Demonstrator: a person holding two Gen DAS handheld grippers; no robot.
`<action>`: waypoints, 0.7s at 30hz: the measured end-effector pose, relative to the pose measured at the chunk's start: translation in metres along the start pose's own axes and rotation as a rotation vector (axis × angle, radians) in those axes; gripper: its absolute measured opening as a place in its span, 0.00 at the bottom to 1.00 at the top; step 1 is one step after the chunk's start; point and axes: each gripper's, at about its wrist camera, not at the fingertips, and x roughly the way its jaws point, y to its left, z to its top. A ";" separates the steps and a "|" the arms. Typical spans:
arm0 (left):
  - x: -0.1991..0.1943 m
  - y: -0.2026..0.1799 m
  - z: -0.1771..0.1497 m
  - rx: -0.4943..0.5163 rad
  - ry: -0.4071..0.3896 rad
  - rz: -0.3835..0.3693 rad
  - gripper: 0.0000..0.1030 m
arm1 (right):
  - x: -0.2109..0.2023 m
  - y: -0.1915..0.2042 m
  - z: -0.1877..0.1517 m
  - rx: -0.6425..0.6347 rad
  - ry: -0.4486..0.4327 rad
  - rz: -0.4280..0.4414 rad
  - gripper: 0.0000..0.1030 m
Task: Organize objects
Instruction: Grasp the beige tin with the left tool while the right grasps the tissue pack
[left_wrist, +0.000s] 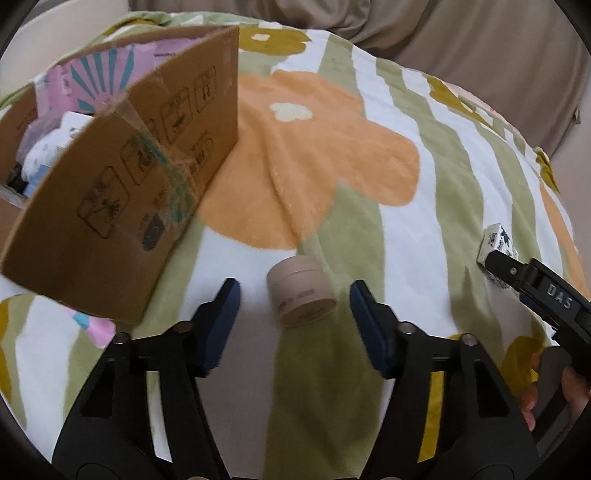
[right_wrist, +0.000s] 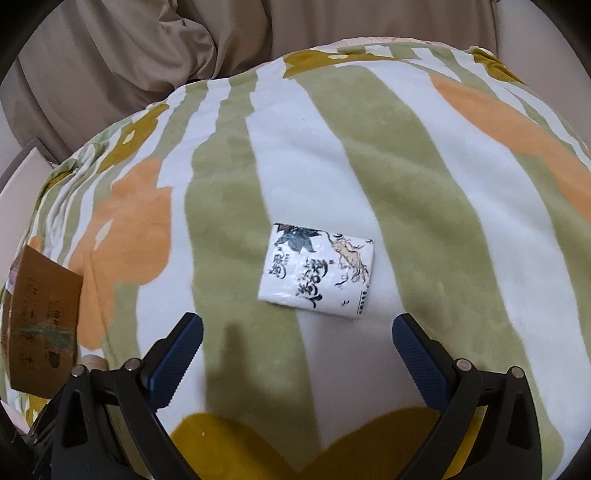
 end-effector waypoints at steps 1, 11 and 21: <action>0.000 0.000 0.000 0.000 0.001 -0.002 0.51 | 0.001 0.000 0.001 -0.003 0.000 -0.006 0.99; 0.008 0.004 0.003 0.001 0.019 -0.025 0.37 | 0.013 -0.001 0.011 -0.004 0.011 -0.047 0.90; 0.009 0.004 0.004 0.008 0.018 -0.044 0.35 | 0.021 -0.005 0.010 0.010 0.043 -0.036 0.59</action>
